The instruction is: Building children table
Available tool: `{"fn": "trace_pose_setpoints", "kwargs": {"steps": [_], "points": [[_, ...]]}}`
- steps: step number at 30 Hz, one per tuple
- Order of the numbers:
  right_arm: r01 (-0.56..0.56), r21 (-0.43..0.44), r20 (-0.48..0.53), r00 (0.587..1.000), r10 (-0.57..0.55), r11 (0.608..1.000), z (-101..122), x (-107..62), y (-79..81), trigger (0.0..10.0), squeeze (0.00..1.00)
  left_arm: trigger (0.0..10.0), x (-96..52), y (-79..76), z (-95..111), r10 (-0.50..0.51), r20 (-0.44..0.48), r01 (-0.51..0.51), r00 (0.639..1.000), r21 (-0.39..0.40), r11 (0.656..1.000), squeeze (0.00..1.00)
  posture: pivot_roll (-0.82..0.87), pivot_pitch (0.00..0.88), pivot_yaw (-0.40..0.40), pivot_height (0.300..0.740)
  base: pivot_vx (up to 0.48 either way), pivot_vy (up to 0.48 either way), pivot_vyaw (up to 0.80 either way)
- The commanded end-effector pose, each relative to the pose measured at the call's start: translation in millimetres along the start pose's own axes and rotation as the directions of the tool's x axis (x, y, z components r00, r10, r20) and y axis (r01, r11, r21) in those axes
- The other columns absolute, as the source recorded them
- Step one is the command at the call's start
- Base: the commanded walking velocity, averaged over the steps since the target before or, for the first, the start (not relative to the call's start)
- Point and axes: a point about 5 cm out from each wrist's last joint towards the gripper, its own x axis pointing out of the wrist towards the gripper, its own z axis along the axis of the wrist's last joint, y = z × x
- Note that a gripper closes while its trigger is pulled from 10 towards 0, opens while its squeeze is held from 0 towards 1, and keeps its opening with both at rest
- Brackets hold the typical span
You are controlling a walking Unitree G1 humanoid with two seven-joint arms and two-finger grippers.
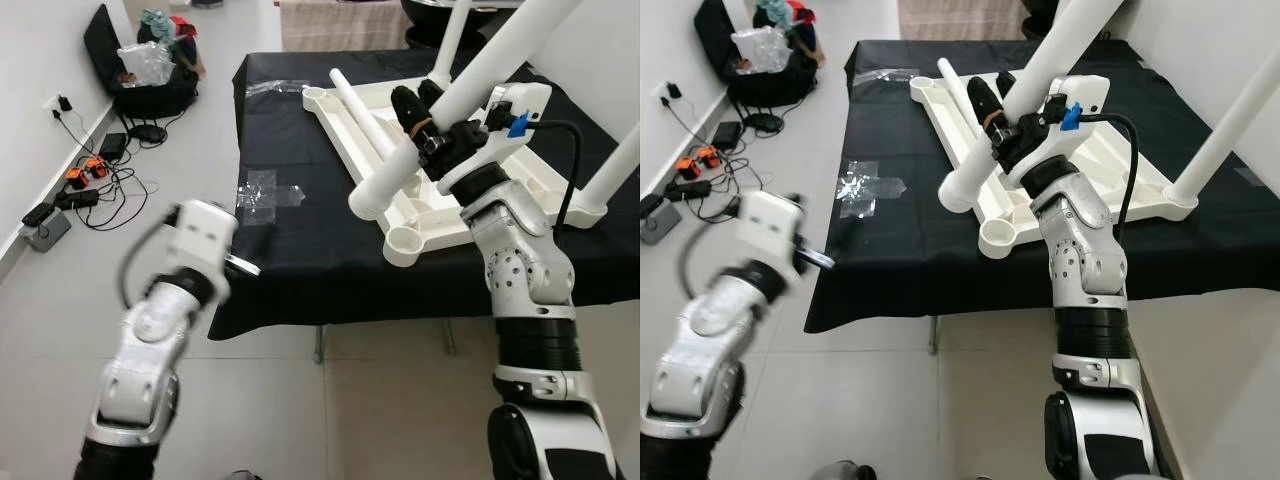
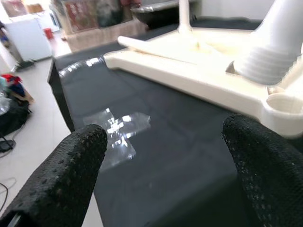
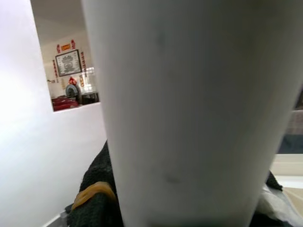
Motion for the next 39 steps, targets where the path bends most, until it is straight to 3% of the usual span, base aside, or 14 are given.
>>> {"fn": "trace_pose_setpoints", "kwargs": {"steps": [1,8,15,20,30,39], "points": [[0.021,-0.031,0.009,1.000,-0.020,0.999,-2.4,-2.0,1.8,10.0,0.00,10.0,-3.1,-3.5,6.2,0.019,0.024,-0.018,1.000,-0.016,1.000,0.00,0.05,0.078,-0.032,0.740,0.000,0.000,0.00],[0.032,-0.040,0.014,0.999,-0.032,0.999,-7.6,-3.5,6.4,10.0,0.00,10.0,-2.9,-2.4,15.0,0.075,0.049,-0.074,0.996,-0.032,0.997,0.00,0.05,0.075,-0.034,0.740,0.000,0.000,0.00],[0.025,-0.038,0.012,1.000,-0.025,0.999,-8.5,-2.2,8.3,10.0,0.00,10.0,-1.1,9.0,21.1,0.129,0.061,-0.126,0.990,-0.053,0.991,0.00,0.05,0.073,-0.042,0.740,0.000,-0.080,0.00],[0.031,-0.056,0.017,0.999,-0.030,0.998,-7.3,0.1,6.0,10.0,0.00,10.0,-2.4,20.2,24.0,0.176,0.063,-0.172,0.982,-0.069,0.983,0.00,0.05,0.073,-0.049,0.740,0.397,-0.208,0.00],[0.043,-0.068,0.034,0.999,-0.041,0.997,-4.6,2.4,3.6,10.0,0.00,10.0,-2.8,28.6,24.9,0.212,0.059,-0.208,0.975,-0.068,0.976,0.00,0.05,0.071,-0.051,0.740,0.432,0.000,0.00],[-0.009,-0.045,0.049,0.999,0.012,0.999,2.1,9.6,1.5,10.0,0.00,10.0,-2.0,30.8,22.6,0.243,0.033,-0.240,0.969,-0.084,0.967,0.00,0.05,0.077,-0.055,0.740,0.000,0.000,0.00]]}}
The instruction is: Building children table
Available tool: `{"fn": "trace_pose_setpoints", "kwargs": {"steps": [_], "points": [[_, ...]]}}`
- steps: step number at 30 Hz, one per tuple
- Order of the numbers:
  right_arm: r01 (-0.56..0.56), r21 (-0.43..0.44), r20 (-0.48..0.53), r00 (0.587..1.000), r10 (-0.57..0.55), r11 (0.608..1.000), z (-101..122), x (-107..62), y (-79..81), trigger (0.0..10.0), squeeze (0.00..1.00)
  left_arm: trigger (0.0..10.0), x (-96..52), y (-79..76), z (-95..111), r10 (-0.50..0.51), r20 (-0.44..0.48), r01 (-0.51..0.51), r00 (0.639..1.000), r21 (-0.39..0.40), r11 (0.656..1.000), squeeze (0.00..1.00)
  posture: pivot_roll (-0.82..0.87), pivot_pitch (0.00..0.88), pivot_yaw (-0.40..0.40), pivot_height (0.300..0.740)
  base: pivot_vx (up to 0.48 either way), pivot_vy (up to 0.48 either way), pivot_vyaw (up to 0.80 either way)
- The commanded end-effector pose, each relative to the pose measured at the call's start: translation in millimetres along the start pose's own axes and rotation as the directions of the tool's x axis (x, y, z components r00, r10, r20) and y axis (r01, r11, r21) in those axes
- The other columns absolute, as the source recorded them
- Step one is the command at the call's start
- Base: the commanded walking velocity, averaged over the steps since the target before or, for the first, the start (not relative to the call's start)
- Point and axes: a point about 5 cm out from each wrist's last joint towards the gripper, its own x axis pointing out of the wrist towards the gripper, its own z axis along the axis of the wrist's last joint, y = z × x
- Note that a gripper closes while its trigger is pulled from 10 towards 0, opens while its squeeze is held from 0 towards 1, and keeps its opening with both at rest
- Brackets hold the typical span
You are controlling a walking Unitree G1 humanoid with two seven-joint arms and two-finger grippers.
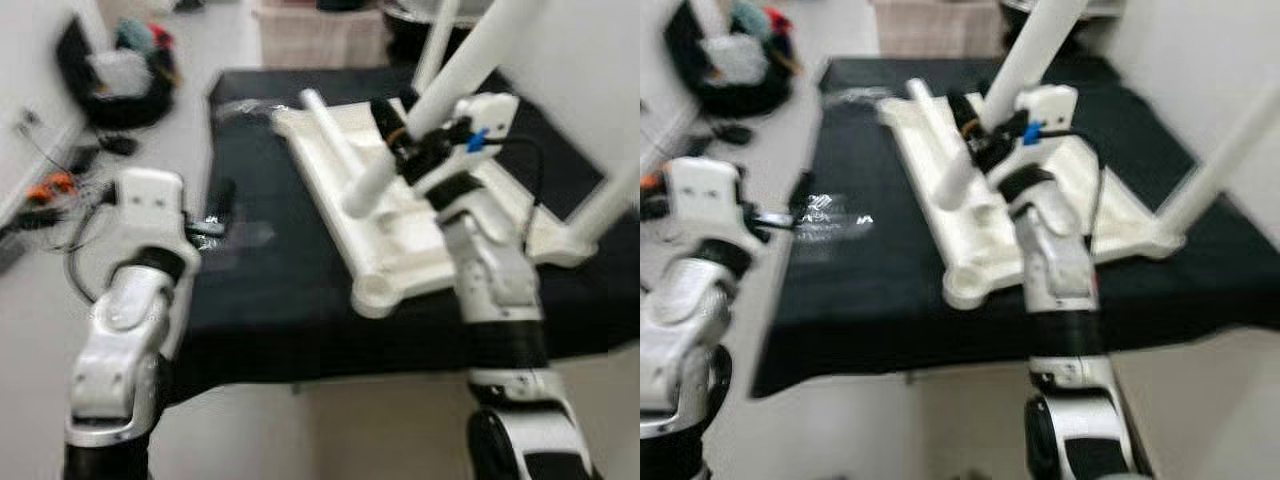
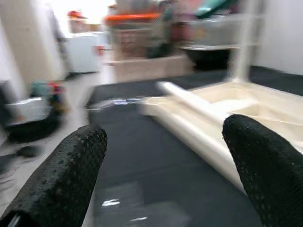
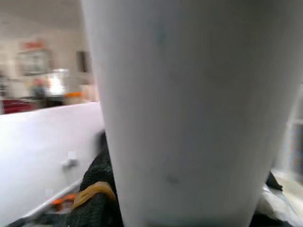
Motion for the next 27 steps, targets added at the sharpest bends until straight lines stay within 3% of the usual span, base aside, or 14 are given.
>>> {"fn": "trace_pose_setpoints", "kwargs": {"steps": [1,7,10,11,12,13,15,16,18,21,22,24,26,27], "points": [[-0.026,0.013,0.034,0.999,0.026,1.000,6.7,6.0,2.2,10.0,0.00,10.0,-2.3,1.0,-3.8,0.007,-0.026,-0.007,1.000,-0.003,1.000,0.00,0.05,0.077,-0.055,0.740,0.000,0.000,0.00],[-0.098,0.034,0.010,0.995,0.098,0.995,6.3,8.6,-1.9,10.0,0.00,10.0,-7.9,-11.7,-8.8,-0.056,-0.059,0.054,0.997,-0.035,0.998,0.00,0.05,0.082,-0.058,0.740,0.000,0.000,0.00],[-0.218,0.076,-0.042,0.974,0.222,0.973,6.0,9.7,-7.9,10.0,0.00,10.0,-21.9,-32.5,-17.3,-0.216,-0.104,0.207,0.971,-0.090,0.974,0.00,0.06,0.097,-0.063,0.740,0.000,0.000,0.00],[-0.218,0.076,-0.042,0.974,0.222,0.973,6.0,9.7,-7.9,10.0,0.00,10.0,-21.9,-32.5,-17.3,-0.216,-0.104,0.207,0.971,-0.090,0.974,0.00,0.06,0.097,-0.063,0.740,0.000,0.000,0.00],[-0.256,0.091,-0.050,0.964,0.261,0.963,8.9,11.5,-13.5,10.0,0.00,10.0,-33.1,-45.5,-21.8,-0.327,-0.129,0.311,0.936,-0.129,0.942,0.00,0.06,0.106,-0.063,0.740,0.000,0.000,0.00],[-0.256,0.091,-0.050,0.964,0.261,0.963,8.9,11.5,-13.5,10.0,0.00,10.0,-33.1,-45.5,-21.8,-0.327,-0.129,0.311,0.936,-0.129,0.942,0.00,0.06,0.106,-0.063,0.740,0.000,0.000,0.00],[-0.365,0.107,-0.058,0.926,0.372,0.925,14.8,19.1,-19.4,10.0,0.00,10.0,-65.6,-70.6,-34.8,-0.545,-0.189,0.516,0.817,-0.183,0.837,0.00,0.07,0.129,-0.064,0.740,0.000,0.000,0.00],[-0.365,0.107,-0.058,0.926,0.372,0.925,14.8,19.1,-19.4,10.0,0.00,10.0,-65.6,-70.6,-34.8,-0.545,-0.189,0.516,0.817,-0.183,0.837,0.00,0.07,0.129,-0.064,0.740,0.000,0.000,0.00],[-0.463,0.126,-0.078,0.877,0.474,0.877,14.6,20.3,-18.5,10.0,0.00,10.0,-81.6,-79.9,-39.6,-0.607,-0.217,0.572,0.764,-0.206,0.794,0.00,0.08,0.154,-0.065,0.740,0.000,0.000,0.00],[-0.599,0.181,-0.126,0.772,0.623,0.780,7.5,14.4,-15.7,10.0,0.00,10.0,-91.6,-86.3,-38.7,-0.622,-0.226,0.579,0.749,-0.231,0.782,0.00,0.08,0.169,-0.068,0.740,0.000,0.000,0.00],[-0.599,0.181,-0.126,0.772,0.623,0.780,7.5,14.4,-15.7,10.0,0.00,10.0,-91.6,-86.3,-38.7,-0.622,-0.226,0.579,0.749,-0.231,0.782,0.00,0.08,0.169,-0.068,0.740,0.000,0.000,0.00],[-0.690,0.210,-0.147,0.678,0.720,0.692,4.4,8.4,-13.5,10.0,0.00,10.0,-95.2,-87.9,-36.8,-0.625,-0.231,0.580,0.745,-0.238,0.779,0.00,0.09,0.186,-0.072,0.740,0.000,0.000,0.00],[-0.690,0.210,-0.147,0.678,0.720,0.692,4.4,8.4,-13.5,10.0,0.00,10.0,-95.2,-87.9,-36.8,-0.625,-0.231,0.580,0.745,-0.238,0.779,0.00,0.09,0.186,-0.072,0.740,0.000,0.000,0.00],[-0.716,0.224,-0.145,0.646,0.749,0.661,4.6,7.9,-12.6,10.0,0.00,10.0,-96.1,-87.6,-35.5,-0.620,-0.234,0.575,0.749,-0.235,0.783,0.00,0.10,0.195,-0.072,0.740,0.000,0.000,0.00]]}}
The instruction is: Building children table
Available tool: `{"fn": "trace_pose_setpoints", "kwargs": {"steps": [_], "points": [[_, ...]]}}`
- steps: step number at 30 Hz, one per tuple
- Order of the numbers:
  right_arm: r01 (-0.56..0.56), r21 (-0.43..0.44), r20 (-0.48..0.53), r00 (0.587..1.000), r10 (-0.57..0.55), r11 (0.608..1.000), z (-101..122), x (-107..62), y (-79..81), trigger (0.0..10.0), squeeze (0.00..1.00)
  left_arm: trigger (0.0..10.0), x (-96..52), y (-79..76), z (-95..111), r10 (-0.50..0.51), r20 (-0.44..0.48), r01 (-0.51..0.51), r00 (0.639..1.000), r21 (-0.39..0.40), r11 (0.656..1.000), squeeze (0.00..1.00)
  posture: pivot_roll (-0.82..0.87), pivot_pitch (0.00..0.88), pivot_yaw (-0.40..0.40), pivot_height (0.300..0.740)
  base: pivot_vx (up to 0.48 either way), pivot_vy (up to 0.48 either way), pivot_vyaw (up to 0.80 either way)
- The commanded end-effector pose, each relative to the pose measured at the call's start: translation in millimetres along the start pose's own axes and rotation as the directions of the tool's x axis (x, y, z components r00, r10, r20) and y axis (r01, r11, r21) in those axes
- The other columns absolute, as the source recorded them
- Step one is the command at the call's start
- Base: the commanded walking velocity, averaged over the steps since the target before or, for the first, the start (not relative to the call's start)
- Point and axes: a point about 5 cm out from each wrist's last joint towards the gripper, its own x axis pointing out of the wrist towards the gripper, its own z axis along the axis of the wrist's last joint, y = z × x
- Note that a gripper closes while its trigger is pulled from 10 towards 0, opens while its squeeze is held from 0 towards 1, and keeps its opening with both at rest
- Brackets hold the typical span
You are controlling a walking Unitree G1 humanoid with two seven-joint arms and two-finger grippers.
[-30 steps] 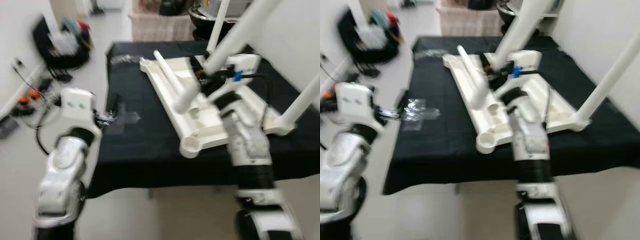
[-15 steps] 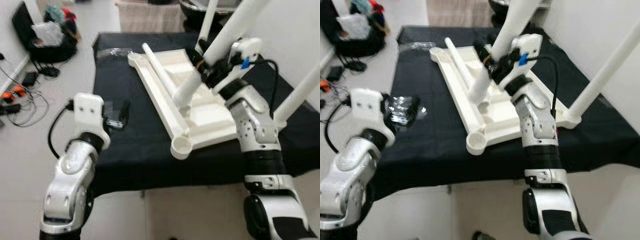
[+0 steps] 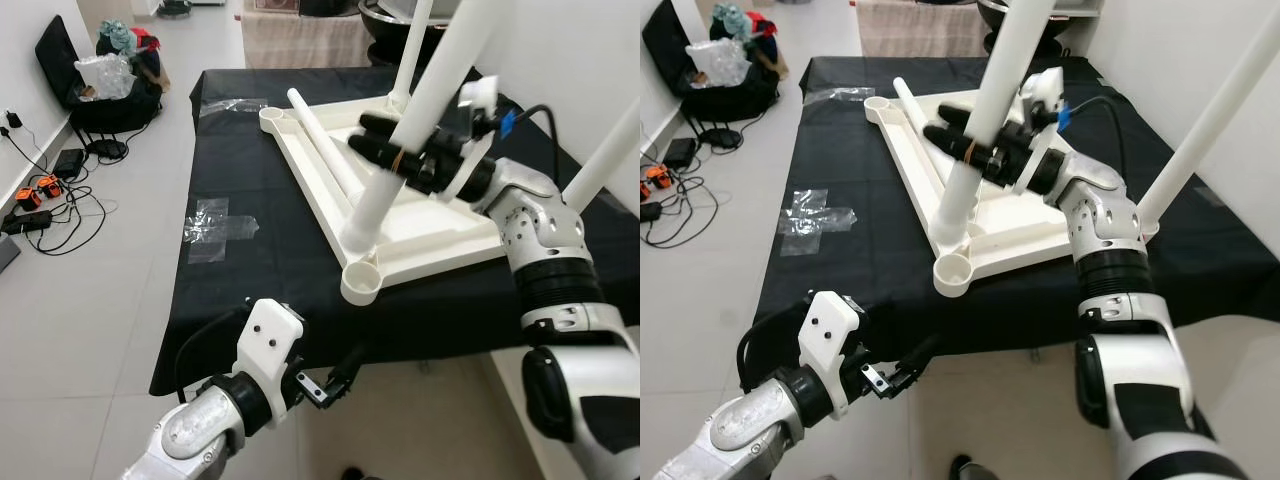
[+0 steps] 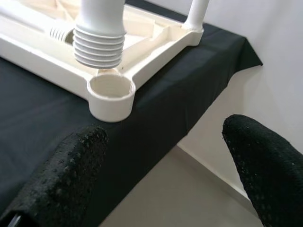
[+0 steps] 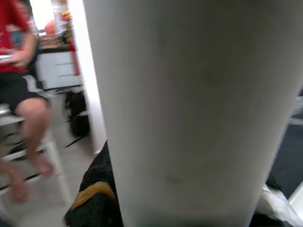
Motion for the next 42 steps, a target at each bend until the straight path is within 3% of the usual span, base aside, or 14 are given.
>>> {"fn": "trace_pose_setpoints", "kwargs": {"steps": [1,19,31,42], "points": [[-0.077,0.004,0.003,0.997,0.077,0.997,5.3,1.8,0.8,10.0,0.00,10.0,-5.2,-4.4,0.2,-0.005,-0.015,0.005,1.000,-0.004,1.000,0.00,0.10,0.199,-0.067,0.740,0.000,0.000,0.00],[-0.239,-0.014,-0.027,0.971,0.238,0.971,13.8,0.8,-0.2,10.0,0.00,10.0,-17.0,-17.6,3.0,-0.027,-0.020,0.026,0.999,-0.022,0.999,0.00,0.12,0.196,-0.049,0.740,0.000,0.000,0.00],[-0.291,-0.042,-0.061,0.956,0.288,0.956,20.0,-15.5,4.3,10.0,0.00,10.0,-18.3,-11.7,4.5,-0.009,-0.028,0.008,1.000,-0.004,1.000,0.00,0.13,0.209,-0.035,0.740,0.000,0.000,0.00],[-0.350,-0.061,-0.074,0.935,0.346,0.935,16.6,-10.7,16.1,10.0,0.00,10.0,-16.1,-8.7,5.8,-0.005,-0.025,0.005,1.000,0.004,1.000,0.00,0.13,0.198,-0.028,0.740,0.000,0.000,0.00]]}}
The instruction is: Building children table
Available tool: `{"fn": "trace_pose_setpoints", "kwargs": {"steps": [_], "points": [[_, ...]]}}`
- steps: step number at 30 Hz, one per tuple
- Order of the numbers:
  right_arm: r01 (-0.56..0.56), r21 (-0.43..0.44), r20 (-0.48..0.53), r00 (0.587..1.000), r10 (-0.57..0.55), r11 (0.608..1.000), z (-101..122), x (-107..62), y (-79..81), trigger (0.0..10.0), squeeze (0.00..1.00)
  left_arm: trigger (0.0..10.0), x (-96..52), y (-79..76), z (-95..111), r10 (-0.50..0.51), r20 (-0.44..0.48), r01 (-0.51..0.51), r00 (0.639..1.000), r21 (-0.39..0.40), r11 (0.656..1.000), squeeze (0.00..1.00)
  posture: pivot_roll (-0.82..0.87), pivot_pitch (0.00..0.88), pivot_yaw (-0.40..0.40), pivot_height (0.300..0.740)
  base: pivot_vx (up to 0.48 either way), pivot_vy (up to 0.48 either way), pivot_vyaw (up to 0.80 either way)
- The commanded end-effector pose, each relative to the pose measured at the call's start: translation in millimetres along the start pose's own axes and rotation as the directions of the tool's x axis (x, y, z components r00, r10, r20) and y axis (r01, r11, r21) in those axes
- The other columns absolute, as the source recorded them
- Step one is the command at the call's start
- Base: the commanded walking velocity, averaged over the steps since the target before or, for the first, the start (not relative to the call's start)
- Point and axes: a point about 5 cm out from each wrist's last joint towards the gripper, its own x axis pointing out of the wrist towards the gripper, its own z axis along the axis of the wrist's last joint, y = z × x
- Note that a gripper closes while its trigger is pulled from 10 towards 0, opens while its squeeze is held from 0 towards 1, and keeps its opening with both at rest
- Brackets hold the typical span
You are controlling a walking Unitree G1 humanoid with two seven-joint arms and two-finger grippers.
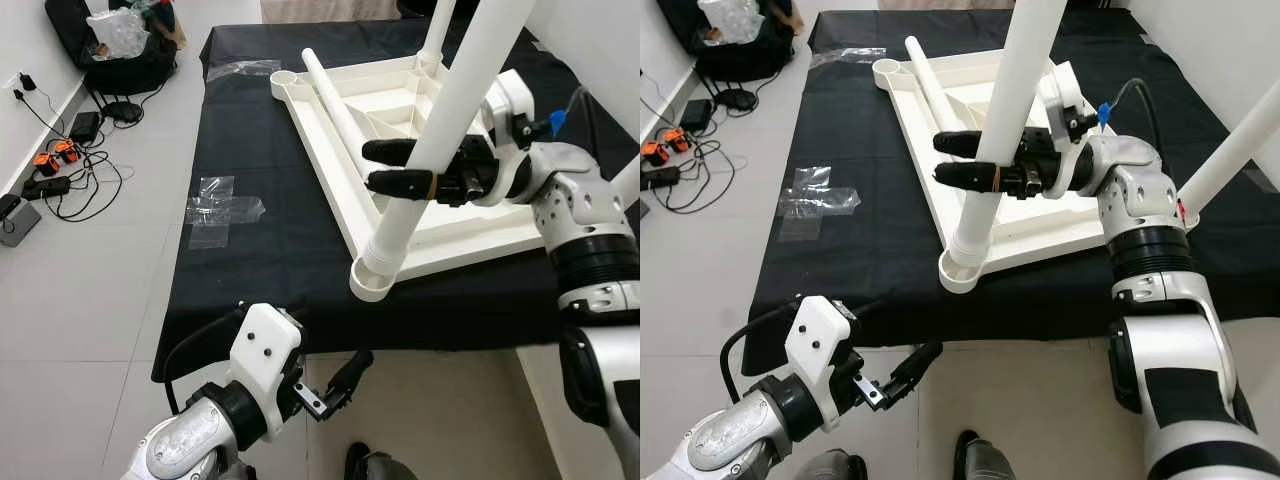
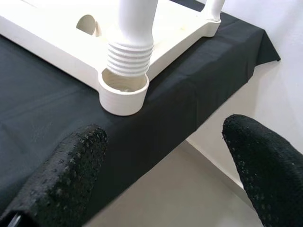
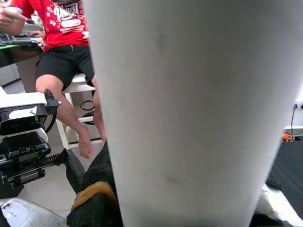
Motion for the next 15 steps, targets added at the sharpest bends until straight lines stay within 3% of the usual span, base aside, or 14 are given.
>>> {"fn": "trace_pose_setpoints", "kwargs": {"steps": [1,15], "points": [[-0.043,-0.012,0.011,0.999,0.043,0.999,1.3,3.6,3.4,10.0,0.00,10.0,-0.5,0.9,-4.0,-0.004,-0.028,0.004,1.000,-0.002,1.000,0.00,0.13,0.200,-0.026,0.740,0.000,0.000,0.00],[-0.075,0.024,0.001,0.997,0.075,0.997,-15.7,12.5,11.9,10.0,0.00,10.0,1.2,4.6,-0.6,0.008,-0.015,-0.008,1.000,0.009,1.000,0.00,0.13,0.211,-0.026,0.740,0.000,0.000,0.00]]}}
